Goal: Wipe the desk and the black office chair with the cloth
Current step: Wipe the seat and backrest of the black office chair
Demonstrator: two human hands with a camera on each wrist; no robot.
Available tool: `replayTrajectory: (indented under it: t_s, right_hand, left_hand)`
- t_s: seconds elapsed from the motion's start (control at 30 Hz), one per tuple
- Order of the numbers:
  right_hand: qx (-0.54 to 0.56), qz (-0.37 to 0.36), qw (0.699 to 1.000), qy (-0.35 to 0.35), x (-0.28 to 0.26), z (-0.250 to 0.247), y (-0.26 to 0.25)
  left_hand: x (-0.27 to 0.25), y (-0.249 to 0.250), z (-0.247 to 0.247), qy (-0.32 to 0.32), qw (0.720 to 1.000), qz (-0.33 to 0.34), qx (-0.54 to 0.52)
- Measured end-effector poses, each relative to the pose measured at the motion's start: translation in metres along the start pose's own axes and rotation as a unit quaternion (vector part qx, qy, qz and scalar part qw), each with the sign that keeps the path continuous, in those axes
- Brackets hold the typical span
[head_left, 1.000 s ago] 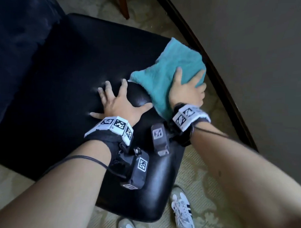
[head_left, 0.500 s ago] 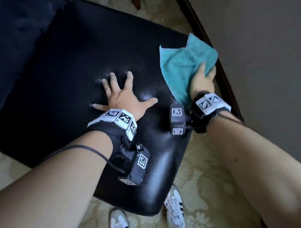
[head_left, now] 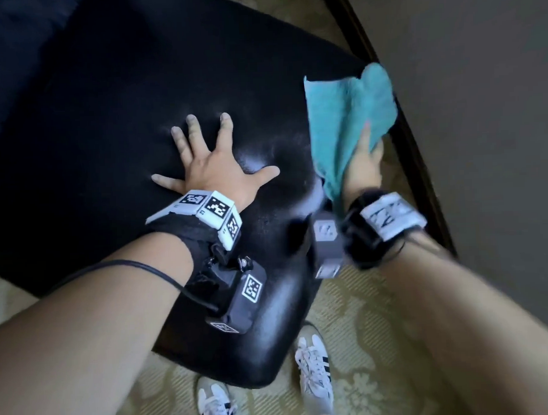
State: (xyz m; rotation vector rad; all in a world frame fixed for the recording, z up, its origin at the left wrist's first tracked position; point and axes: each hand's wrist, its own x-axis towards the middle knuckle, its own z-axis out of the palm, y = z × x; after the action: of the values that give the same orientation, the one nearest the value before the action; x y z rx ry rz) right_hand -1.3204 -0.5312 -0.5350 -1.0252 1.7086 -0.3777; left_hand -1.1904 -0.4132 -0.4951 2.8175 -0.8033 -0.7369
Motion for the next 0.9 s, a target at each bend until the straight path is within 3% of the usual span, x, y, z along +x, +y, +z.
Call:
replayTrajectory:
  t_s: [0.13,0.27,0.33,0.53,0.57,0.67,0.77,0.83,0.9]
  right_hand:
    - [-0.052,-0.001,0.999,0.004,-0.055,-0.004,0.044]
    - [-0.049,0.002,0.998,0.029,-0.013,-0.001,0.019]
    - [-0.044,0.002,0.999,0.009,-0.013,-0.002,0.020]
    - [-0.029,-0.031,0.998,-0.039,-0.110,-0.015,0.103]
    - [-0.038,-0.018,0.998,-0.036,-0.105,-0.013,0.100]
    - [-0.075,0.011,0.995,0.065,-0.035,0.002,0.059]
    - [-0.121,-0.042,0.992,0.008,-0.009,-0.003,0.042]
    - [-0.078,-0.086,0.992,-0.042,-0.052,-0.007,0.084]
    - [0.005,-0.067,0.996,-0.054,-0.120,-0.010,0.128]
  left_hand:
    - [-0.002,-0.004,0.001,-0.004,1.000,0.002,0.006]
    - [0.004,0.005,-0.003,-0.005,1.000,0.009,0.000]
    - [0.001,0.006,-0.004,-0.005,1.000,-0.002,-0.007]
    - [-0.007,0.000,-0.003,-0.007,1.000,-0.006,-0.006]
    - [-0.006,0.001,-0.005,-0.009,1.000,-0.002,-0.002]
    - [-0.001,0.004,-0.007,0.000,1.000,0.013,0.000]
    - [0.003,0.002,-0.001,0.014,1.000,0.024,-0.012]
    - [0.000,0.000,0.000,0.014,1.000,0.017,-0.010]
    - [-0.003,-0.002,-0.002,0.003,1.000,0.006,0.000]
